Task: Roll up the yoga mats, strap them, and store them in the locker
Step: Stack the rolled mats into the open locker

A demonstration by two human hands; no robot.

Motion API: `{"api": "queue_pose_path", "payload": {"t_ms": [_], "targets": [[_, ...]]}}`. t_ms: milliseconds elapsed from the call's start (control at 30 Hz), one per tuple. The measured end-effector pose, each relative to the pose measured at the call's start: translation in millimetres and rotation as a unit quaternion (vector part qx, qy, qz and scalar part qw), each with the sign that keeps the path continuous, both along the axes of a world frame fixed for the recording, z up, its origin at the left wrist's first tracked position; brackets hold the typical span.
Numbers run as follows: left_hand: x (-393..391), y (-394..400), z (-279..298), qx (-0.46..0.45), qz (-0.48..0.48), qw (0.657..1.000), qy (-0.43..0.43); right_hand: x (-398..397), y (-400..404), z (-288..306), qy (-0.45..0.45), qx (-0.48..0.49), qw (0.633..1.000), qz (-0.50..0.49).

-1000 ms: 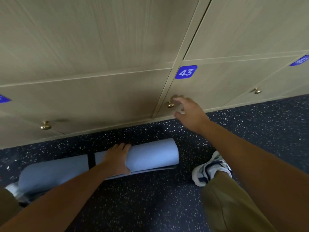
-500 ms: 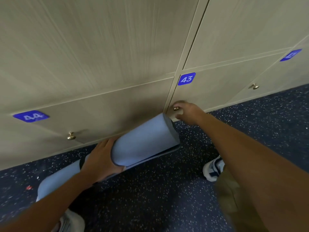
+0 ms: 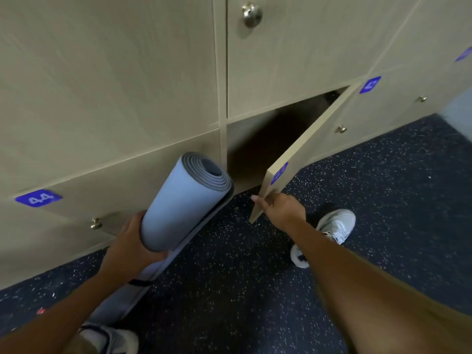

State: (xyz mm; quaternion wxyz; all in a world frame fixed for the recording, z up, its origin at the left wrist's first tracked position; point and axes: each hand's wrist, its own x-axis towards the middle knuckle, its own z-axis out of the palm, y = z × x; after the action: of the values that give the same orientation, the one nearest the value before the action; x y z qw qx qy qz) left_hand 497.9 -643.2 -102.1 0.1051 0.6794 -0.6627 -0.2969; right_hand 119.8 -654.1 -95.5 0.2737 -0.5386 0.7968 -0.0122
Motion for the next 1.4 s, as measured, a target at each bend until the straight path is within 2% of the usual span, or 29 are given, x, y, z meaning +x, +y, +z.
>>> {"api": "queue_pose_path", "payload": {"t_ms": [100,200,267,367,433,533,733,967,1200,1400], "targets": [[-14.1,3.2,7.1,-0.005,0.005,0.999,0.049,3.6,7.6,3.0,0.008,0.012,0.999,-0.031],[-24.8,6.3,12.8,-0.003,-0.006,0.998,0.055,13.8,5.5,6.4,0.035,0.021,0.998,-0.039],[-37.2,12.7,25.1,0.001,-0.014,0.997,0.078,16.3,5.5,4.5,0.049,-0.040,0.995,-0.070],[-49.1,13.6,34.1,-0.015,-0.016,0.994,0.106,14.0,13.6,9.0,0.025,-0.188,0.974,-0.122],[-60.7,12.6,46.8,-0.021,-0.008,0.991,0.131,9.0,18.9,19.4,0.073,-0.254,0.959,-0.105],[-74.0,13.6,64.6,-0.038,0.015,0.987,0.154,5.1,18.9,34.8,0.130,-0.285,0.947,-0.073],[-86.5,14.3,81.5,-0.047,-0.014,0.987,0.155,10.7,12.4,45.3,0.178,-0.281,0.942,0.041],[-97.4,27.1,106.2,-0.044,-0.021,0.987,0.151,-21.0,40.3,105.8,0.213,-0.141,0.952,0.167],[-131.4,42.0,124.5,-0.053,-0.062,0.986,0.146,-80.2,91.8,135.8,0.181,-0.038,0.970,0.158],[-165.0,50.2,126.0,-0.019,-0.107,0.975,0.194,-156.8,136.3,140.1,0.186,-0.016,0.977,0.102]]}}
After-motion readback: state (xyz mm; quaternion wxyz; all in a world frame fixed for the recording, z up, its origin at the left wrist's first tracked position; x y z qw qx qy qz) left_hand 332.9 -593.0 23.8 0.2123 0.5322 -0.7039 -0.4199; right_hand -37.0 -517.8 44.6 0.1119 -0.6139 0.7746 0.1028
